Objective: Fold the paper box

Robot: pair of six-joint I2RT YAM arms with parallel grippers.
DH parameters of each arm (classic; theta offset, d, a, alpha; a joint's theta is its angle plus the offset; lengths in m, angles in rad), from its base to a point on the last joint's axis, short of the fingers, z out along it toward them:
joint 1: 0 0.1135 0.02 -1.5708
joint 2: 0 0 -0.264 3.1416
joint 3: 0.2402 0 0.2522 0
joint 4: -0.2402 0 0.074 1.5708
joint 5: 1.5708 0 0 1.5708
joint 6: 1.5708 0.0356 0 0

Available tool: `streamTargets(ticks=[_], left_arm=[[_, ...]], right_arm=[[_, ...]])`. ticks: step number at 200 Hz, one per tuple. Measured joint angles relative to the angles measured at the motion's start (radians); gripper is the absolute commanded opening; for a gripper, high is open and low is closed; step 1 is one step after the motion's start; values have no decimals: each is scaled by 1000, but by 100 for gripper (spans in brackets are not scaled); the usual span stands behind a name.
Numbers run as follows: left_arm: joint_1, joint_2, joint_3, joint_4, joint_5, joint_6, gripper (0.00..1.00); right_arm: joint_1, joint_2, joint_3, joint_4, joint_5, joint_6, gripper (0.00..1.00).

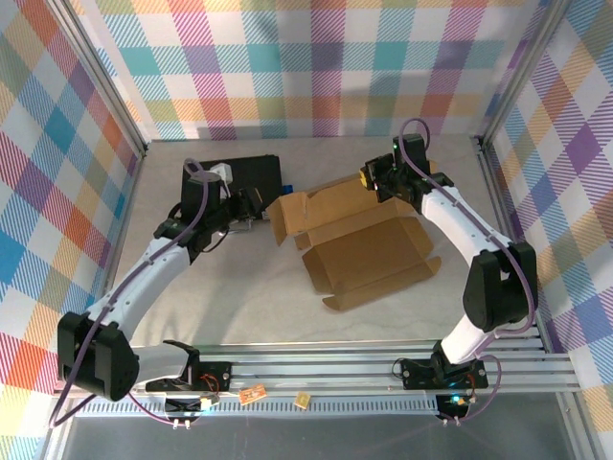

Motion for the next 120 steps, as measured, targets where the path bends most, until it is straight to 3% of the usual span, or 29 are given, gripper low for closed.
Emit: streamTargets(ticks=[75,97,120], left_arm=[[-7,186,-27,31,80,259,37],[-29,173,-40,31,41,278,60],[-52,42,-105,29,-49,277,68]], right_arm=[[-11,22,-3,24,-56,-3,0],[-12,22,-3,24,-58,-3,0],[-12,31,-3,24,-58,-3,0]])
